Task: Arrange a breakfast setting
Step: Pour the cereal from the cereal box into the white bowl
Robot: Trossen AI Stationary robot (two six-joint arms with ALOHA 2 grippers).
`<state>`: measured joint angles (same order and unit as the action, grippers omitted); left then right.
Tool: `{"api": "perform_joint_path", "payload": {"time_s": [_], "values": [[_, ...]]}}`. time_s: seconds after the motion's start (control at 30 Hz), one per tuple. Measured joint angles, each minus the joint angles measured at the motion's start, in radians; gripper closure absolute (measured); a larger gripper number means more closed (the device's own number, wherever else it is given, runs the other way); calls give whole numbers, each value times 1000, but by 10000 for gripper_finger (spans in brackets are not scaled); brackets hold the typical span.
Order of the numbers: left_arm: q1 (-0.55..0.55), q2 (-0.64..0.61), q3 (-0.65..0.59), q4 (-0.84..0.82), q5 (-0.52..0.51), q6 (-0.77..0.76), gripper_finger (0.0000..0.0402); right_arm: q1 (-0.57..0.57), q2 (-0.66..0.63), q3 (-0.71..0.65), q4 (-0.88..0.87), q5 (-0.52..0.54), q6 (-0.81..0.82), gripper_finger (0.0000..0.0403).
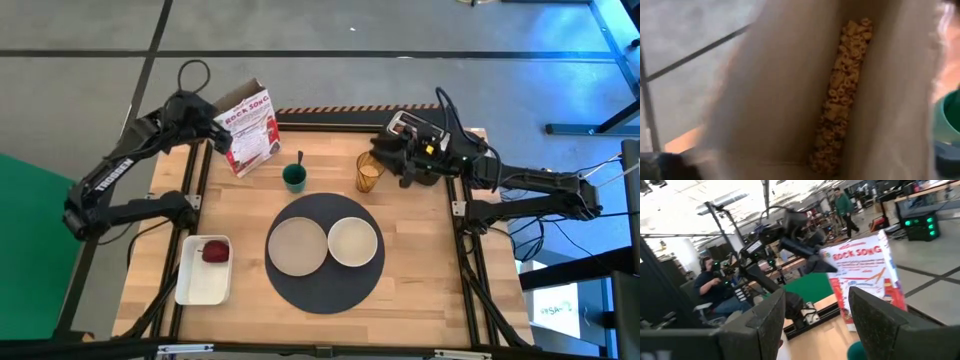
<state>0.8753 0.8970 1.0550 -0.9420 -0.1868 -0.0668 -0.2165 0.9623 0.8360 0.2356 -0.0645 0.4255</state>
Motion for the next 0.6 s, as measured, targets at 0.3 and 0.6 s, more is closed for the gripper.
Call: {"api": "perform_joint_path", "payload": {"time_s": [0.3, 0.6], "values": [[32, 0, -40, 29, 82, 102, 251, 0, 1, 0, 0, 41, -18, 194], [28, 0, -32, 50, 78, 124, 396, -89, 130, 125, -50, -18, -41, 194]]}}
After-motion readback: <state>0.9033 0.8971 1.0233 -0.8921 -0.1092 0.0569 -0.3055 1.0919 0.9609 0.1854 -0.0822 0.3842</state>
